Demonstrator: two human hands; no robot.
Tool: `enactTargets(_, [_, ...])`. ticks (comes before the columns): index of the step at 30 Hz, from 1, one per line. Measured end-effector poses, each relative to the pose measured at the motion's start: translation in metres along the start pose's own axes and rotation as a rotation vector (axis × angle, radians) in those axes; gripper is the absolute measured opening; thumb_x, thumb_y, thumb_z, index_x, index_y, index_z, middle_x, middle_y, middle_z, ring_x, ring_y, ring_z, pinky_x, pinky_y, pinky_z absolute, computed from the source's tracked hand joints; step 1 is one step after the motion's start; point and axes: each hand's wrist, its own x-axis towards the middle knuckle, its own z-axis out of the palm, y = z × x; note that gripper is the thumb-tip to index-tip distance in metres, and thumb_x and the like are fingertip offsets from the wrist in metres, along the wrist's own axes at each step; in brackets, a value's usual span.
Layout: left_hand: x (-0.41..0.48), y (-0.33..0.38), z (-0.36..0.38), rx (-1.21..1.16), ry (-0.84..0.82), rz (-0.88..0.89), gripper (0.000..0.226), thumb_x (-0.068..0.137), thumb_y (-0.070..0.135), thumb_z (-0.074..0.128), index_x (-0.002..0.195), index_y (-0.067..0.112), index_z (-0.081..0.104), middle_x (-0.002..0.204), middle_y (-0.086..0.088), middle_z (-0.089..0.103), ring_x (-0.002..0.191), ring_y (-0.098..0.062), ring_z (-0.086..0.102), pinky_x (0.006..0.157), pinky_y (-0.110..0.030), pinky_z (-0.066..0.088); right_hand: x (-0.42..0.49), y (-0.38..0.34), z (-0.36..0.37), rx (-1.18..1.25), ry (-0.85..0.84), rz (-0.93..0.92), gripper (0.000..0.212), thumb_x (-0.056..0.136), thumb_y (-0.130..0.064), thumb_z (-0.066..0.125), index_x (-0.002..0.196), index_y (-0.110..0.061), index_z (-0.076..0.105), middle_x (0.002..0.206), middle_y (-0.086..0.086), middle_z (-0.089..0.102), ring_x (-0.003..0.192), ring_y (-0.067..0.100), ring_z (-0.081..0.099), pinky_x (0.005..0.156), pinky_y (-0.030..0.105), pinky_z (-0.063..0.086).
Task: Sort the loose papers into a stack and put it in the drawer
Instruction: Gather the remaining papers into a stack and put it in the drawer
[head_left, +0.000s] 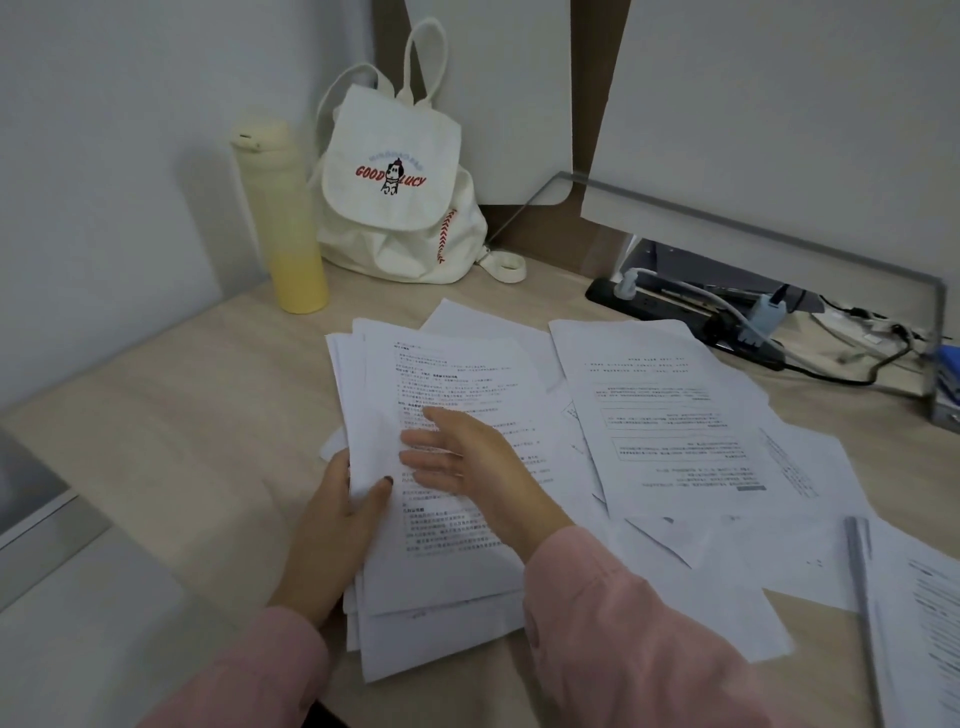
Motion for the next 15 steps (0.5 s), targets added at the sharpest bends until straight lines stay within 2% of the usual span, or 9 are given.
enactTargets(3, [-0.001, -0.001, -0.002, 0.002, -0.006, 0.033, 0.030, 0.094, 0.019, 0.050, 0.120, 0.033, 0.044, 0.109, 0.020, 0.058, 0.100, -0.003, 0.058, 0.084, -0.031, 0.050, -0.007, -0.002, -0.021, -0.148, 0.144, -0.110, 0.029, 0.092, -0.022, 0.053, 0.120, -0.017, 0.058, 0.114, 0.005, 0.067, 0.106, 0.020, 0.064, 0.093, 0.029, 0.051])
enactTargets(6, [-0.004, -0.001, -0.004, -0.093, 0.017, 0.062, 0.032, 0.094, 0.012, 0.049, 0.124, 0.023, 0.048, 0.119, 0.005, 0.061, 0.107, -0.015, 0.060, 0.092, -0.040, 0.050, -0.021, -0.010, -0.047, -0.289, 0.291, -0.230, 0.034, 0.093, -0.019, 0.051, 0.126, -0.017, 0.054, 0.125, -0.003, 0.057, 0.116, 0.013, 0.052, 0.086, 0.016, 0.042])
enactTargets(10, [-0.015, 0.007, -0.006, -0.290, 0.060, 0.090, 0.031, 0.093, 0.008, 0.051, 0.117, 0.027, 0.055, 0.117, 0.004, 0.065, 0.108, -0.016, 0.062, 0.092, -0.038, 0.049, -0.035, -0.016, -0.080, -0.322, 0.399, -0.195, 0.051, 0.091, -0.022, 0.054, 0.140, -0.022, 0.037, 0.140, -0.003, 0.041, 0.127, 0.016, 0.040, 0.100, 0.030, 0.035])
enactTargets(13, [-0.021, 0.026, -0.003, -0.372, 0.064, 0.168, 0.031, 0.092, 0.006, 0.051, 0.117, 0.023, 0.056, 0.114, 0.008, 0.067, 0.106, -0.012, 0.063, 0.089, -0.032, 0.052, -0.045, -0.020, -0.091, -0.204, 0.319, -0.160, 0.058, 0.088, -0.023, 0.060, 0.140, -0.024, 0.035, 0.131, 0.001, 0.053, 0.113, 0.019, 0.056, 0.096, 0.035, 0.045])
enactTargets(15, [-0.019, 0.045, -0.001, -0.358, 0.064, 0.251, 0.030, 0.091, 0.004, 0.050, 0.110, 0.026, 0.057, 0.109, 0.009, 0.068, 0.103, -0.011, 0.063, 0.087, -0.027, 0.054, -0.054, -0.028, -0.091, -0.172, 0.285, -0.222, 0.051, 0.087, -0.019, 0.061, 0.134, -0.021, 0.043, 0.122, 0.004, 0.062, 0.103, 0.020, 0.064, 0.088, 0.035, 0.052])
